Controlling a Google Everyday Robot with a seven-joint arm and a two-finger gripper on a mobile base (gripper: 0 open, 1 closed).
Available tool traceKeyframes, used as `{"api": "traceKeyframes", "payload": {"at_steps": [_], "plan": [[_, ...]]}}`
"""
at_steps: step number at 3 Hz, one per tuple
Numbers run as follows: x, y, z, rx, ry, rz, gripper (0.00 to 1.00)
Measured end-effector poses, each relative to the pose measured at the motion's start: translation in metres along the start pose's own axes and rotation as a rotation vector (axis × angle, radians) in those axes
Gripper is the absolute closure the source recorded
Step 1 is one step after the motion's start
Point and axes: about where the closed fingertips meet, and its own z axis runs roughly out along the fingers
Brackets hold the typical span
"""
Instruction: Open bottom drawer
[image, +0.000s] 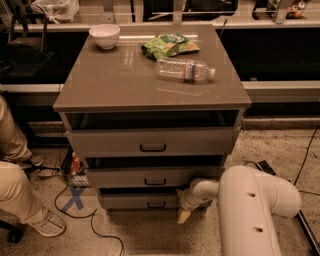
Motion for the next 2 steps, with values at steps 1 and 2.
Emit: {"api": "traceKeyframes", "payload": {"at_steps": [1, 2], "plan": [[0.0267, 0.0032, -0.0051, 0.035, 0.068, 0.072, 0.49], [0.0336, 0.0064, -0.0110, 0.047, 0.088, 0.089, 0.72]]}}
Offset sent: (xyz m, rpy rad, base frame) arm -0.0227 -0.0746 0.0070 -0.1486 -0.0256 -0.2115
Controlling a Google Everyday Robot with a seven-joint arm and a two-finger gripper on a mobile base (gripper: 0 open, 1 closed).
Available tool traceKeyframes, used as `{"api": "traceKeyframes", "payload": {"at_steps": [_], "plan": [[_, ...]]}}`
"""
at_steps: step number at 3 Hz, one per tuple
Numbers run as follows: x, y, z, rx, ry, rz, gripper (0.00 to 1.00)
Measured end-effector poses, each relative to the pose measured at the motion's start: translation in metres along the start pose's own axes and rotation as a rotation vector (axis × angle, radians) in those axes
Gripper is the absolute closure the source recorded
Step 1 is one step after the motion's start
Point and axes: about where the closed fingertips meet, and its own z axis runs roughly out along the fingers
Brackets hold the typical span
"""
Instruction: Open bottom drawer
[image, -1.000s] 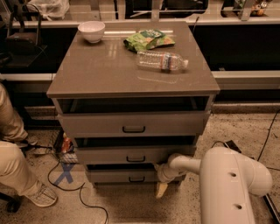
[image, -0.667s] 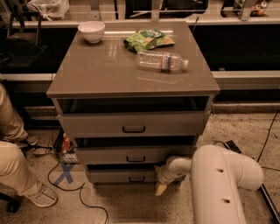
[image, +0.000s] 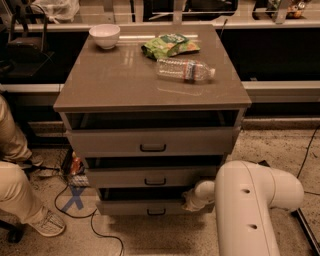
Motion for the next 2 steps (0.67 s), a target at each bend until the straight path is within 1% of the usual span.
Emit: {"api": "traceKeyframes", "payload": {"at_steps": [1, 2], "plan": [[-0.0025, -0.0011, -0.0072, 0.000, 0.000, 0.000, 0.95], [-0.0036, -0.0016, -0.0105, 0.000, 0.000, 0.000, 1.00]]}}
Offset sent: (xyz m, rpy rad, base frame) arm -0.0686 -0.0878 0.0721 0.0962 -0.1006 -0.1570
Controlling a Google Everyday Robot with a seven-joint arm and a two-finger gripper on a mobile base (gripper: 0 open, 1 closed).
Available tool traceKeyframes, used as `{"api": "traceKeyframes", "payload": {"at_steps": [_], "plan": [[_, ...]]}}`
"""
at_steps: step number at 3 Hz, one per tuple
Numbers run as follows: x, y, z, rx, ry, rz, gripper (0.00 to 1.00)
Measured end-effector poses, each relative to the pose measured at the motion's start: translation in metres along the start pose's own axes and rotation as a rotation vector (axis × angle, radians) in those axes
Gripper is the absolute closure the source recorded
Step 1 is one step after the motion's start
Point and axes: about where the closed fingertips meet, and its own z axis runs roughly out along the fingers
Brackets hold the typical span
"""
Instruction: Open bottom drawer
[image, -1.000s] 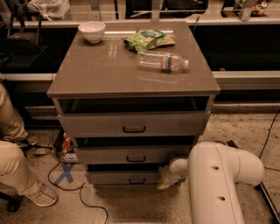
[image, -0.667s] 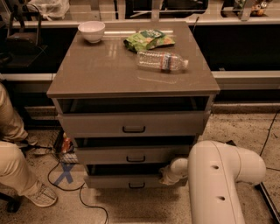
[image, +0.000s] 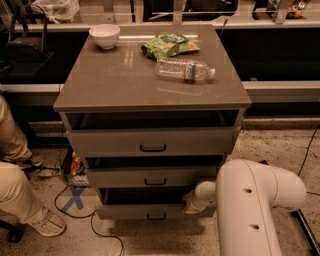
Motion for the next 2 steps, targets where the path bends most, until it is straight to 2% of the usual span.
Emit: {"api": "traceKeyframes", "payload": {"at_steps": [1, 2], "plan": [[-0.0003, 0.0019, 0.0016, -0.003, -0.001, 0.000, 0.82], [-0.0008, 0.0026, 0.0016, -0.005, -0.001, 0.000, 0.59]]}}
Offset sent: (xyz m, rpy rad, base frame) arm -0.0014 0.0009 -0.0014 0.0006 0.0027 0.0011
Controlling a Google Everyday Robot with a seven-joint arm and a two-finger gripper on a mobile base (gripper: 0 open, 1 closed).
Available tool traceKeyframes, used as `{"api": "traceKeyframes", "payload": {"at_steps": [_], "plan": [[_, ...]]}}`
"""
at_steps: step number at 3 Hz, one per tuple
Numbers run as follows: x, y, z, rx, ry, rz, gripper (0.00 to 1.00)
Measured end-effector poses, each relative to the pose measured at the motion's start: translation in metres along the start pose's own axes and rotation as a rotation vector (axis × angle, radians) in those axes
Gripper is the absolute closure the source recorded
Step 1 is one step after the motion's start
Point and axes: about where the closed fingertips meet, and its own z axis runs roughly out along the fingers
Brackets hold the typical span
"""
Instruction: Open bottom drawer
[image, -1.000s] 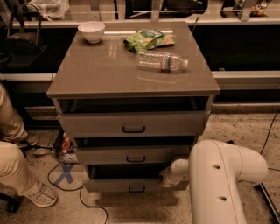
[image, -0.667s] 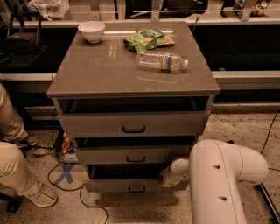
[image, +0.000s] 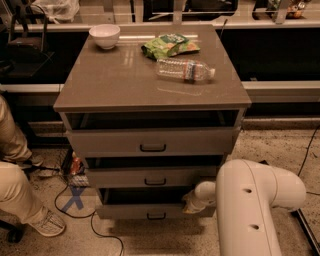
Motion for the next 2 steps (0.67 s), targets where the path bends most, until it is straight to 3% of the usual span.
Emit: {"api": "traceKeyframes", "payload": {"at_steps": [1, 2], "plan": [[-0.0002, 0.0005, 0.0003, -0.001, 0.000, 0.000, 0.28], [-0.0005, 0.0022, 0.0016, -0.004, -0.001, 0.000, 0.05]]}}
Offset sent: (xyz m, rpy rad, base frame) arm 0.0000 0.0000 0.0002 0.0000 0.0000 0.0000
